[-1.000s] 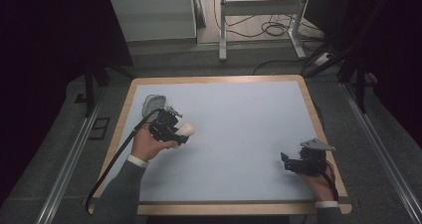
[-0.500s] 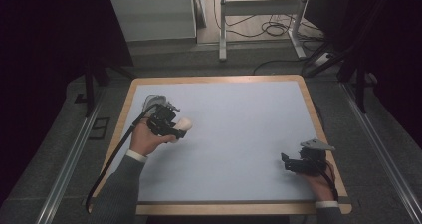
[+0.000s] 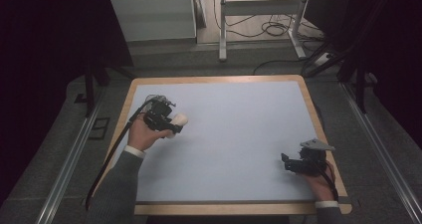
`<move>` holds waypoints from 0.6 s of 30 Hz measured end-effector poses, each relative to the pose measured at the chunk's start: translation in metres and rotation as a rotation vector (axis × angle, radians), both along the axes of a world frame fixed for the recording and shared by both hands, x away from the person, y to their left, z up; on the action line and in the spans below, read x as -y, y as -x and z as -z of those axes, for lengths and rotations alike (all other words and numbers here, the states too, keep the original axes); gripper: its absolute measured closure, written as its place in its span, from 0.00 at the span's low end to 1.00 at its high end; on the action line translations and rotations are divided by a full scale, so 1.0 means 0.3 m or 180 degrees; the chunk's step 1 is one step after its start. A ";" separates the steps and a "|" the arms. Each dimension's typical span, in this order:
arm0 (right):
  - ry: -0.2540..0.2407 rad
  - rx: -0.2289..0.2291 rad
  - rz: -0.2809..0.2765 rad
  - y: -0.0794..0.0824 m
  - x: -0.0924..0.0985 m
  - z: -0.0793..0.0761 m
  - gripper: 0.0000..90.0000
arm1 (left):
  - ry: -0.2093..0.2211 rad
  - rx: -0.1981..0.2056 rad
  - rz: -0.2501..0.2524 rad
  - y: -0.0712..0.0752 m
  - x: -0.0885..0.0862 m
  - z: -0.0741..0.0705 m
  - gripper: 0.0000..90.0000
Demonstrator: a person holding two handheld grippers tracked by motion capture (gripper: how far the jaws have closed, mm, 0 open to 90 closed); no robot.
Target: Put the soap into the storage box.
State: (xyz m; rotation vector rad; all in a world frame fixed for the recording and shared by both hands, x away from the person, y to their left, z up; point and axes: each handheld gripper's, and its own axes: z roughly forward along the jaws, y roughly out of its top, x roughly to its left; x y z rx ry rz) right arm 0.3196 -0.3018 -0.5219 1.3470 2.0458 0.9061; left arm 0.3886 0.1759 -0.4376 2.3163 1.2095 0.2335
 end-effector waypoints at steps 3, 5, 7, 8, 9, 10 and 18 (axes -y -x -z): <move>-0.0007 0.0005 0.0002 0.000 0.001 0.000 0.08 | -0.0007 0.0013 -0.0025 -0.006 -0.003 -0.004 0.55; -0.0004 0.0003 0.0002 0.000 0.001 0.000 0.08 | -0.0013 0.0020 -0.0028 -0.010 -0.005 -0.007 0.55; -0.0001 0.0008 0.0003 0.000 0.001 0.000 0.08 | -0.0004 0.0012 -0.0031 -0.015 -0.006 -0.011 0.55; 0.0001 0.0012 0.0004 0.000 0.001 0.000 0.08 | -0.0018 -0.0001 -0.0019 -0.018 -0.008 -0.013 0.55; 0.0000 0.0009 0.0002 0.000 0.001 -0.001 0.08 | -0.0013 0.0005 -0.0036 -0.020 -0.009 -0.013 0.55; 0.0000 0.0013 0.0005 0.000 0.001 -0.001 0.08 | -0.0017 0.0012 -0.0048 -0.024 -0.011 -0.015 0.55; -0.0010 0.0040 0.0024 0.002 0.005 -0.006 0.08 | -0.0030 0.0009 -0.0085 -0.046 -0.024 -0.027 0.55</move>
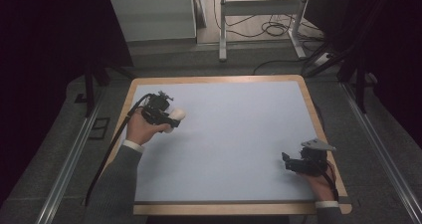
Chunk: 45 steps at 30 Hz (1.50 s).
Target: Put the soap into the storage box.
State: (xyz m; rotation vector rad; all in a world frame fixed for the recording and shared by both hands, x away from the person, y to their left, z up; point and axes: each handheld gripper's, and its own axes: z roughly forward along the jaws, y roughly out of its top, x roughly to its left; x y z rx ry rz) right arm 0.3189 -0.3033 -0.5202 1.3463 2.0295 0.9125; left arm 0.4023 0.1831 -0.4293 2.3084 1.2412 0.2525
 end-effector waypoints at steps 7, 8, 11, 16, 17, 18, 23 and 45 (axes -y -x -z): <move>0.0002 0.0000 -0.0002 0.000 -0.002 0.001 0.08 | 0.0026 0.0009 -0.0077 -0.020 -0.024 -0.011 0.55; 0.0003 -0.0004 -0.0006 0.000 -0.002 0.001 0.08 | 0.0016 -0.0001 -0.0071 -0.023 -0.028 -0.013 0.55; 0.0001 0.0004 0.0014 0.000 -0.002 0.000 0.08 | 0.0007 0.0010 -0.0106 -0.032 -0.034 -0.017 0.55; -0.0020 0.0014 0.0046 0.000 0.004 -0.003 0.08 | 0.0014 0.0007 -0.0154 -0.045 -0.044 -0.013 0.55; -0.0019 0.0014 0.0045 0.000 0.005 -0.002 0.08 | -0.0005 0.0018 -0.0159 -0.048 -0.048 -0.013 0.55; -0.0020 0.0010 0.0044 0.000 0.005 -0.002 0.08 | -0.0007 0.0044 -0.0181 -0.052 -0.051 -0.012 0.55; -0.0012 0.0000 0.0035 -0.001 0.003 -0.001 0.08 | -0.0015 0.0013 -0.0254 -0.073 -0.070 -0.007 0.55; -0.0002 -0.0007 0.0044 -0.002 0.005 0.000 0.08 | -0.0001 0.0000 -0.0520 -0.134 -0.123 0.007 0.55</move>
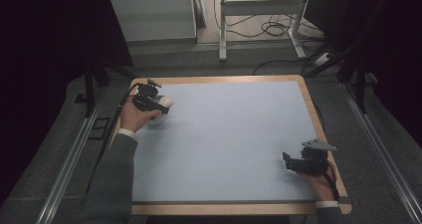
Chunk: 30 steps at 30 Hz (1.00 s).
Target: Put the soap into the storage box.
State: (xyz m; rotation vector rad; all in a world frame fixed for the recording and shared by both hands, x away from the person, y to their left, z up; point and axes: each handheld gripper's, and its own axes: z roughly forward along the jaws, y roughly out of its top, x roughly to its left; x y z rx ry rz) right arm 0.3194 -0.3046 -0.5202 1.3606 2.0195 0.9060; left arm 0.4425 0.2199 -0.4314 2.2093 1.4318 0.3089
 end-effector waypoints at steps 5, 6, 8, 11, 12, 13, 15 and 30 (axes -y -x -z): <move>0.0002 0.0024 0.0006 0.000 0.001 -0.001 0.08 | 0.0006 -0.0011 -0.0066 -0.018 -0.019 0.006 0.55; 0.0001 0.0025 0.0007 0.000 0.001 -0.001 0.08 | 0.0006 -0.0017 -0.0073 -0.021 -0.021 0.007 0.55; 0.0000 0.0021 0.0009 0.000 0.002 0.000 0.08 | -0.0004 -0.0034 -0.0100 -0.028 -0.025 0.012 0.55; 0.0008 0.0012 0.0013 0.000 0.001 0.000 0.08 | -0.0005 -0.0066 -0.0100 -0.037 -0.024 0.022 0.55; 0.0011 0.0013 0.0010 0.000 0.001 0.001 0.08 | -0.0001 -0.0069 -0.0104 -0.039 -0.025 0.023 0.55; 0.0009 0.0014 0.0015 0.000 0.000 0.001 0.08 | 0.0001 -0.0069 -0.0125 -0.043 -0.026 0.025 0.55; 0.0011 0.0016 0.0010 0.000 -0.001 0.001 0.08 | 0.0008 -0.0075 -0.0143 -0.049 -0.032 0.027 0.55; 0.0013 0.0003 0.0015 -0.001 0.003 0.004 0.08 | -0.0051 -0.0212 -0.0381 -0.108 -0.081 0.078 0.55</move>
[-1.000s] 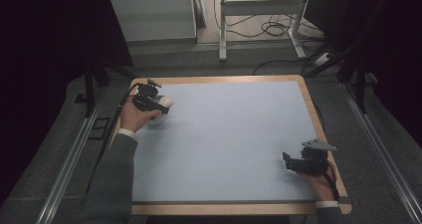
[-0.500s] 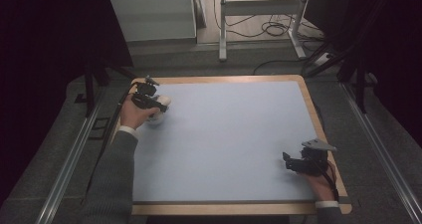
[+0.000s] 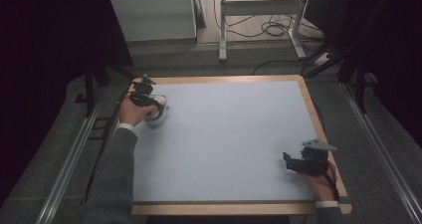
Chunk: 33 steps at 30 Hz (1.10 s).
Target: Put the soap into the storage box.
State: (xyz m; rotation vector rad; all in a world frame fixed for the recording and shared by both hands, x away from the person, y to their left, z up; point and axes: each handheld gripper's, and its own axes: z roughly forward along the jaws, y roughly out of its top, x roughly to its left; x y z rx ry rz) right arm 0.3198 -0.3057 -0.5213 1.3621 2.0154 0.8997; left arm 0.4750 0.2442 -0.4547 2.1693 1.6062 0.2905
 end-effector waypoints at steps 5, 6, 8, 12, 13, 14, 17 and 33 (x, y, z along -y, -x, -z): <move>0.0003 0.0001 -0.0001 0.000 0.000 0.000 0.08 | 0.0008 -0.0041 -0.0060 -0.021 -0.006 0.022 0.55; 0.0006 0.0004 -0.0002 0.000 0.000 0.000 0.08 | 0.0005 -0.0053 -0.0064 -0.025 -0.008 0.026 0.55; 0.0006 0.0005 0.0000 0.000 0.001 0.000 0.08 | 0.0018 -0.0058 -0.0113 -0.030 -0.010 0.039 0.55; -0.0001 0.0000 0.0006 0.000 0.004 0.000 0.08 | 0.0023 -0.0102 -0.0136 -0.032 -0.013 0.070 0.55; -0.0004 -0.0009 0.0014 0.000 0.005 0.001 0.08 | 0.0026 -0.0087 -0.0141 -0.030 -0.013 0.072 0.54; -0.0003 -0.0012 0.0017 -0.001 0.005 0.001 0.08 | 0.0045 -0.0050 -0.0155 -0.027 -0.013 0.073 0.54; 0.0010 -0.0018 0.0019 -0.002 0.004 0.004 0.08 | 0.0126 0.0014 -0.0114 -0.017 -0.007 0.059 0.46; 0.0012 0.0007 0.0010 0.000 0.003 -0.001 0.08 | 0.0152 0.0454 0.0146 0.102 0.029 -0.032 0.29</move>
